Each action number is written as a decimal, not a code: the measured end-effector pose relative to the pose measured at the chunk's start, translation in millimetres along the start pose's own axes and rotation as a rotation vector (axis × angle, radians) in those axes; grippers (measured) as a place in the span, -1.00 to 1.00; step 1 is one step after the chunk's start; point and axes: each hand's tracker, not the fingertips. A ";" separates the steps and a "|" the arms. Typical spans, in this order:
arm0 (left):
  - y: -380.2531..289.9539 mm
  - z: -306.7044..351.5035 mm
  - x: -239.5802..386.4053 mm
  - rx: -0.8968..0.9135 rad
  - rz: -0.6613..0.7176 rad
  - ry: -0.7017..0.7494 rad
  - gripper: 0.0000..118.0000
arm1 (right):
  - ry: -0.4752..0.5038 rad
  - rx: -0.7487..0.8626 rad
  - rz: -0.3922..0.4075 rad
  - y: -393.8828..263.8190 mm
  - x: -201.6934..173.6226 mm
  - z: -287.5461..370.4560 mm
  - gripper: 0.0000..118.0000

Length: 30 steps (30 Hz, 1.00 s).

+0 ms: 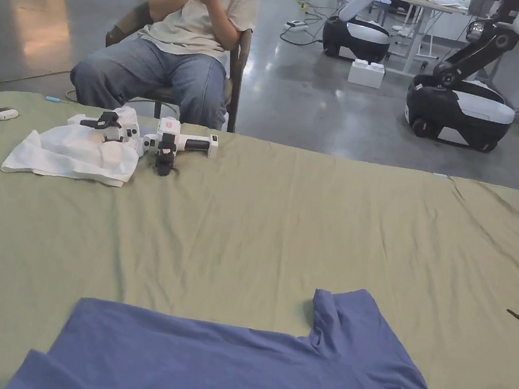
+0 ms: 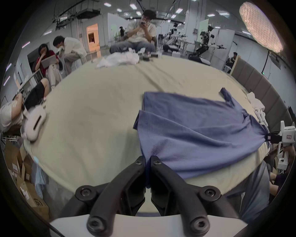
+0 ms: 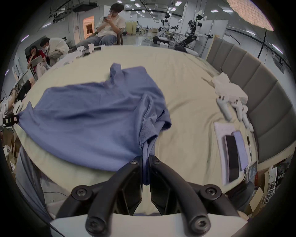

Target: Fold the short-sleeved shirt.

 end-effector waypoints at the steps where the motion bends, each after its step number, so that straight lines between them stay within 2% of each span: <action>1: -9.6 -6.5 -1.2 -0.027 0.000 0.003 -1.00 | 0.004 -0.024 -0.005 -8.8 -2.1 -5.5 -0.91; 8: -32.6 -42.1 -0.7 -0.087 -0.005 0.033 -1.00 | -0.008 -0.048 -0.049 -34.3 -10.9 -33.8 -0.86; 10: -29.4 -41.9 1.3 -0.087 0.007 0.040 -0.97 | -0.030 -0.048 -0.047 -29.1 -14.9 -32.3 -0.62; 11: -27.0 -39.6 4.4 -0.080 0.014 0.045 -0.88 | -0.057 -0.040 -0.040 -25.6 -17.4 -28.5 -0.41; 13: -21.7 -35.4 9.6 -0.057 0.009 0.052 -0.81 | -0.110 0.008 -0.032 -15.9 -21.2 -21.0 -0.34; 14: -16.8 -31.8 13.5 -0.008 -0.004 0.056 -0.64 | -0.112 0.055 -0.040 -9.5 -23.3 -14.7 -0.10; 15: -12.8 -26.0 19.0 0.024 -0.014 0.053 -0.37 | -0.102 0.100 -0.050 -2.7 -25.8 -8.4 0.07; 17: 0.6 -17.1 29.4 0.105 -0.030 0.030 0.08 | -0.078 0.212 -0.067 14.8 -33.0 5.8 0.13; 18: 7.2 -13.1 34.3 0.152 -0.033 0.023 0.08 | -0.076 0.265 -0.072 22.6 -37.5 11.1 0.13; 22: 35.2 2.8 59.5 0.349 -0.065 0.033 0.08 | -0.076 0.485 -0.063 57.6 -61.5 28.7 0.13; 25: 52.5 18.6 78.8 0.488 -0.077 0.072 0.02 | -0.052 0.624 -0.090 76.3 -77.1 38.1 0.08; 26: 57.1 24.3 83.8 0.538 -0.080 0.075 -0.12 | -0.053 0.657 -0.095 81.2 -82.6 41.0 -0.06; 27: 59.9 26.8 86.8 0.578 -0.085 0.075 -0.29 | -0.051 0.691 -0.096 85.3 -87.6 43.9 -0.31; 29: 65.4 34.2 93.7 0.633 -0.090 0.085 -0.81 | -0.054 0.742 -0.094 90.8 -95.7 46.4 -0.90; 30: 67.3 37.1 96.5 0.655 -0.090 0.092 -0.97 | -0.048 0.757 -0.094 92.3 -99.2 47.5 -0.90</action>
